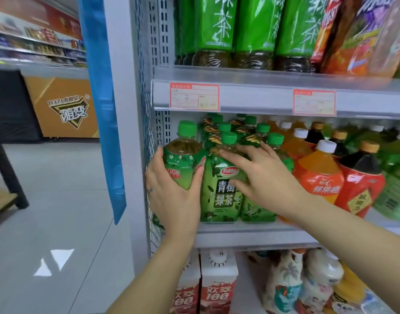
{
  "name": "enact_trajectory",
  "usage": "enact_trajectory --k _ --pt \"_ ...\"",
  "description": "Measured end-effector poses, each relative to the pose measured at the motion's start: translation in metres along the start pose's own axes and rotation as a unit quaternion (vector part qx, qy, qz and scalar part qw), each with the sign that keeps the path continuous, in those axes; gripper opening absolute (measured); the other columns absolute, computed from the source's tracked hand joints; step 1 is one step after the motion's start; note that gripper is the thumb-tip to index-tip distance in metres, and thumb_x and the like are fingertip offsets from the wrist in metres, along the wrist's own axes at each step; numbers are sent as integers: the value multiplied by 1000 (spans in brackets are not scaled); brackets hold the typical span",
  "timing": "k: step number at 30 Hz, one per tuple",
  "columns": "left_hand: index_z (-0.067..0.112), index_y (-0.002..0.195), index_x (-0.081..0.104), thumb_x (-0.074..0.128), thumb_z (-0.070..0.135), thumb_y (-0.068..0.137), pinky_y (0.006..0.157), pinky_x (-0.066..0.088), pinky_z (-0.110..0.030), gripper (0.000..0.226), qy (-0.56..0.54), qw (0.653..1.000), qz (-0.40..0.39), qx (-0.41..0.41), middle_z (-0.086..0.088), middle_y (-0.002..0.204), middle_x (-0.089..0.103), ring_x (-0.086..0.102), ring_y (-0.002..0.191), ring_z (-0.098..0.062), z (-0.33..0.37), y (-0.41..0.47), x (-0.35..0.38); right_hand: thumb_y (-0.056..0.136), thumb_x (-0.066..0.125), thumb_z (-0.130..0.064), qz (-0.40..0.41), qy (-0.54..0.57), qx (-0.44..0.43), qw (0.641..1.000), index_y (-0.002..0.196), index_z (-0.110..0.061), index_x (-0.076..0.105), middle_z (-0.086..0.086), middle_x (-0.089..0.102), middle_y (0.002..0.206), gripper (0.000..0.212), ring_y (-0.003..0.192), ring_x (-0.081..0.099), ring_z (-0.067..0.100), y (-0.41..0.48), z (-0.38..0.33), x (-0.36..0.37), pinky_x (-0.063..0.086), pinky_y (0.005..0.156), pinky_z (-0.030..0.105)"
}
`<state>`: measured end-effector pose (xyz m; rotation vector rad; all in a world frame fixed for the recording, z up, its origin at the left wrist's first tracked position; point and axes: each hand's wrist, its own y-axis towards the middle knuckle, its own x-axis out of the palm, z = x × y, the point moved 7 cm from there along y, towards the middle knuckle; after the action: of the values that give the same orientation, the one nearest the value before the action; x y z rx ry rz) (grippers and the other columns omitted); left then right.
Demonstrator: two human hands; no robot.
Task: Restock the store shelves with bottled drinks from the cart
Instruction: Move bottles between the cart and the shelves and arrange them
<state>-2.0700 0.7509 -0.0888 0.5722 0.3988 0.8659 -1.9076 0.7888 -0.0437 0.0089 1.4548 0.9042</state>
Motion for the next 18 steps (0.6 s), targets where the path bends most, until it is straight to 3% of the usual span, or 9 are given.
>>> enact_trajectory --k 3,7,11,15,18 --pt "25 144 25 66 57 76 95 31 -28 85 -3 1000 -2 -13 -1 141 41 38 128 -16 -10 12 14 80 68 -35 0 -1 -1 1000 139 -29 41 16 52 133 65 123 49 32 -1 -1 0 20 112 51" --pt "28 147 17 65 58 75 106 35 -40 91 -51 995 -63 -57 1 145 35 38 130 -16 -37 31 43 80 69 -36 -5 0 -2 1000 140 -30 39 16 51 134 68 122 49 32 -1 -2 0 17 112 48" --pt "23 148 6 66 42 80 107 22 -26 92 -138 979 -134 -72 -5 151 22 22 128 -4 -53 40 64 81 67 -38 -9 2 -2 1000 141 -30 37 16 49 136 68 123 48 32 -3 0 1 17 113 49" --pt "24 149 11 56 41 89 116 8 -44 77 -33 984 -158 -78 -10 155 6 4 143 -25 -62 57 70 81 67 -38 -12 5 -7 1000 142 -30 34 17 46 138 70 125 47 32 -4 0 2 16 113 49" --pt "26 150 5 51 26 95 115 12 -36 72 -15 973 -190 -131 -10 154 -2 8 143 -28 -57 62 74 82 65 -40 -20 1 -13 1000 144 -31 30 16 43 141 71 127 44 31 -3 -1 1 12 114 47"
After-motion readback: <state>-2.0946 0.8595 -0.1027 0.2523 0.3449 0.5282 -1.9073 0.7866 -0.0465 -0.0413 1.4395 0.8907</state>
